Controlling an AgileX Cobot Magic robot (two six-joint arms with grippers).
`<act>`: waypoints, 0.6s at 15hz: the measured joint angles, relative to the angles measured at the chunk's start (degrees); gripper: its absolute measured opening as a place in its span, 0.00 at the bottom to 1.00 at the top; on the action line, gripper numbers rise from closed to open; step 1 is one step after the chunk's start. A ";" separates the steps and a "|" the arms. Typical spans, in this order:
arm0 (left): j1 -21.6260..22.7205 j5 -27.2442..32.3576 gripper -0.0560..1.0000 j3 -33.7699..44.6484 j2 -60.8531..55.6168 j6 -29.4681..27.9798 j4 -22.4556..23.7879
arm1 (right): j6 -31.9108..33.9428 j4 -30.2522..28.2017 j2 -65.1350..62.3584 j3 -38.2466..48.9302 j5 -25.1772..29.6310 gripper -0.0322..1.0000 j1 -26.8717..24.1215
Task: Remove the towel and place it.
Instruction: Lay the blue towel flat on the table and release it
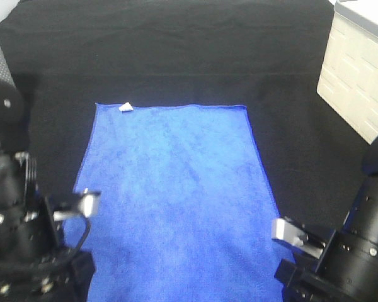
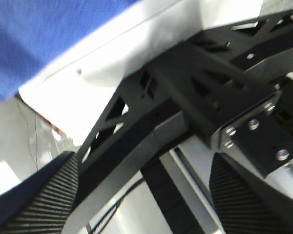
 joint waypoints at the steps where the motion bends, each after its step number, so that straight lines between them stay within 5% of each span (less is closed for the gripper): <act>1: 0.00 0.11 0.71 -1.72 -0.57 0.00 0.23 | 0.00 -0.34 -1.43 -1.32 0.86 0.65 0.00; 5: 0.00 0.34 0.71 -10.77 -1.26 -3.27 1.49 | 2.01 -4.81 -9.34 -10.94 1.89 0.65 0.00; 9: 0.17 -1.43 0.71 -20.23 -1.26 -11.46 15.76 | 10.60 -15.13 -11.06 -24.41 2.23 0.65 -0.74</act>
